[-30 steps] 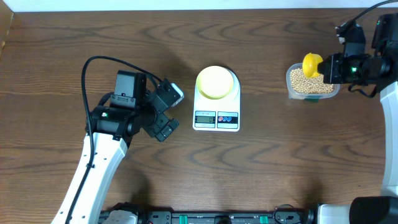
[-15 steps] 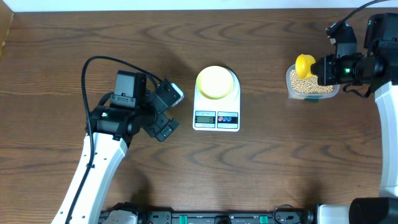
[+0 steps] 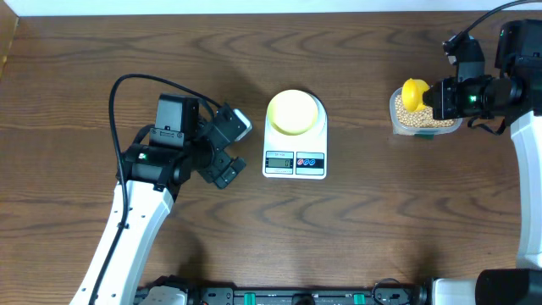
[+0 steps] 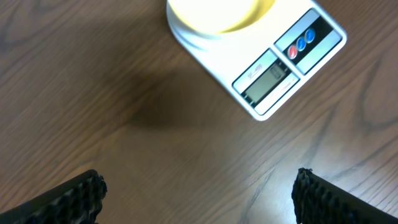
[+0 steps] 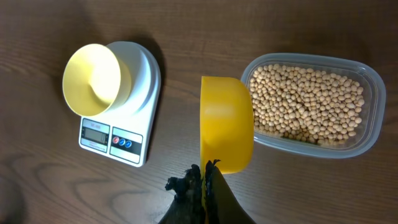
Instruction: Scoop item into bowl and weigh 50g on scale
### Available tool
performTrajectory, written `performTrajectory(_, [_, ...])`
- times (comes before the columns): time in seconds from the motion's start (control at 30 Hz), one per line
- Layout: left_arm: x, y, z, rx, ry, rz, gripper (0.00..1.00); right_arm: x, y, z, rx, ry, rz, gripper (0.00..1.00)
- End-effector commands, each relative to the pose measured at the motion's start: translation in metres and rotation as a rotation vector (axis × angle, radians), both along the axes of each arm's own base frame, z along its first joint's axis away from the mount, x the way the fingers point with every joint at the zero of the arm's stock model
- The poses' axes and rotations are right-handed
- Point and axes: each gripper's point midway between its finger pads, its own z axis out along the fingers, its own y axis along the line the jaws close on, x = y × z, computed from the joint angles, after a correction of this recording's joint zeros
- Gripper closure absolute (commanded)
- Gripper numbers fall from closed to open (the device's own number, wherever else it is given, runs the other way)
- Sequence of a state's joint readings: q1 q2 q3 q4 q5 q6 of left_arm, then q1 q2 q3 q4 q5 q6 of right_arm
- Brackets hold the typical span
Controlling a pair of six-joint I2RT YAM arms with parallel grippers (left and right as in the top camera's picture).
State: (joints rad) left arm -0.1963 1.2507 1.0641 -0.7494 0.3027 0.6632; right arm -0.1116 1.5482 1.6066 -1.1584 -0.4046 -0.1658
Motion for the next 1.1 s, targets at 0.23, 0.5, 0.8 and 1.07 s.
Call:
performTrajectory(0.23, [-0.004, -0.031, 0.017, -0.219, 0.024, -0.022, 0.02, -0.002, 0.006, 0.005, 0.008, -0.003, 0.029, 0.99])
performTrajectory(0.5, [-0.001, -0.008, 0.025, -0.24, -0.006, 0.056, 0.02, -0.007, 0.006, 0.002, -0.001, 0.015, 0.043, 0.99])
performTrajectory(0.8, [-0.014, 0.012, 0.021, -0.283, -0.057, 0.107, 0.03, -0.005, 0.006, 0.003, -0.002, 0.008, 0.042, 0.99])
performTrajectory(1.07, [-0.021, -0.005, 0.016, -0.373, -0.11, -0.012, 0.03, -0.004, 0.006, 0.003, -0.001, 0.003, 0.04, 0.99])
